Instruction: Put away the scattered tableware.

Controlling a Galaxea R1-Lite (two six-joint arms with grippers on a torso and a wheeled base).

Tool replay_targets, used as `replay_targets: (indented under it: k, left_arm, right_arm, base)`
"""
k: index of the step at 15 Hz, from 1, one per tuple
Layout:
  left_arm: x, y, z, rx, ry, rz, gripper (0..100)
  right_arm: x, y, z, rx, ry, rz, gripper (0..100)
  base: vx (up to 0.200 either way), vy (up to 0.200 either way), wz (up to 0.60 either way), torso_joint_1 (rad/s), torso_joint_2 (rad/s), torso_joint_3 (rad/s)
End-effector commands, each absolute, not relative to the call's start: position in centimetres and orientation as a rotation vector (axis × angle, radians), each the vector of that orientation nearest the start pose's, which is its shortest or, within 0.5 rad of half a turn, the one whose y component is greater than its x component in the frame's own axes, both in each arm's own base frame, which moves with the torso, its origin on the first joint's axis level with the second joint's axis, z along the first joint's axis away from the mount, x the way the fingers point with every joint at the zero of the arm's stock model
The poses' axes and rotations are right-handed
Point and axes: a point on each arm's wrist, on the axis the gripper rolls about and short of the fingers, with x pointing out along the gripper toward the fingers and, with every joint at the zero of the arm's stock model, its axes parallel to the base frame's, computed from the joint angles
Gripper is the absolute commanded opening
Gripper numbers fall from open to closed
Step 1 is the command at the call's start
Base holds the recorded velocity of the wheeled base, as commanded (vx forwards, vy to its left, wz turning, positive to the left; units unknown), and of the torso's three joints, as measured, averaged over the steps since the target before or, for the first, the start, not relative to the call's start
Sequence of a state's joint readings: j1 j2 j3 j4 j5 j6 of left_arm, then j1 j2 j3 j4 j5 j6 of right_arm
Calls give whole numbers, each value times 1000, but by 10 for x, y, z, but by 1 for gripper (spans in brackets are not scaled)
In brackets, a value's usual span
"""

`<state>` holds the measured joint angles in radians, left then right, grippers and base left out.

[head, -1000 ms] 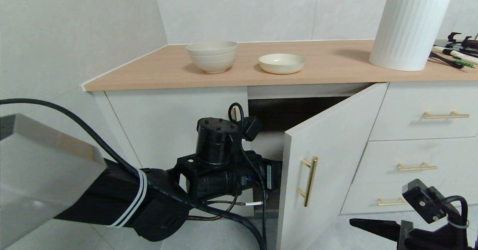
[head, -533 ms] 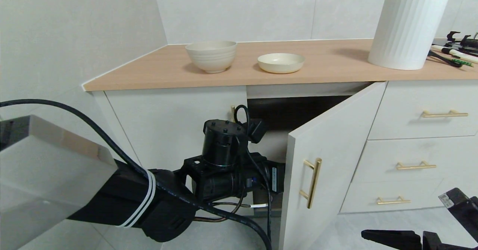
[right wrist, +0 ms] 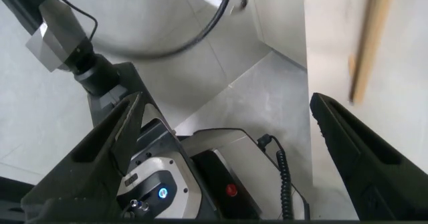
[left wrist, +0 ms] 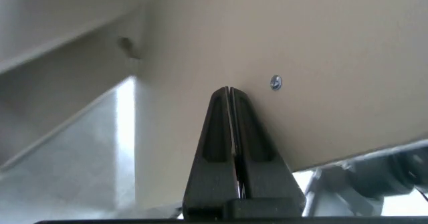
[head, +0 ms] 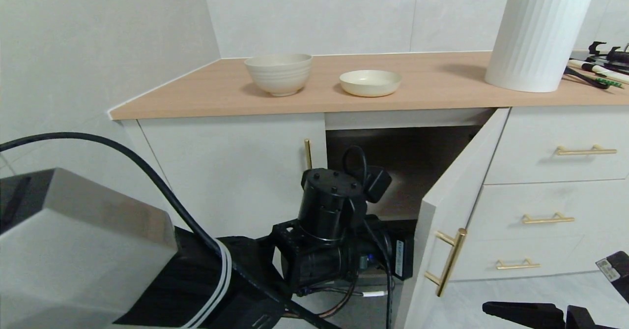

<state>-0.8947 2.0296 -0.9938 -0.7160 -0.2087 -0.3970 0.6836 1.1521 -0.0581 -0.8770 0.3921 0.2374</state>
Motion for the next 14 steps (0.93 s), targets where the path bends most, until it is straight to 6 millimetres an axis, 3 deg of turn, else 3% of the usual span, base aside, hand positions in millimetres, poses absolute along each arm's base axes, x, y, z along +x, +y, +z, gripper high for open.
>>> replay_targets:
  k: [1, 5, 8, 14]
  left_arm:
    - [234, -309, 118, -229, 543, -1013, 0]
    - [235, -309, 115, -250, 559, -980, 0]
    - [236, -310, 112, -247, 563, -973, 0]
    - [251, -327, 97, -245, 555, -936, 0]
  right_arm:
    - [90, 84, 132, 181, 349, 1040, 100]
    - [90, 84, 131, 180, 356, 1039, 100]
    - [90, 85, 131, 180, 357, 1039, 100]
    - [90, 85, 130, 179, 360, 1038, 100]
  base:
    - [0, 0, 0, 0, 0, 0]
    - [0, 0, 0, 0, 0, 0]
    - [-200, 0, 0, 2, 5, -1]
    - [0, 0, 0, 0, 0, 0]
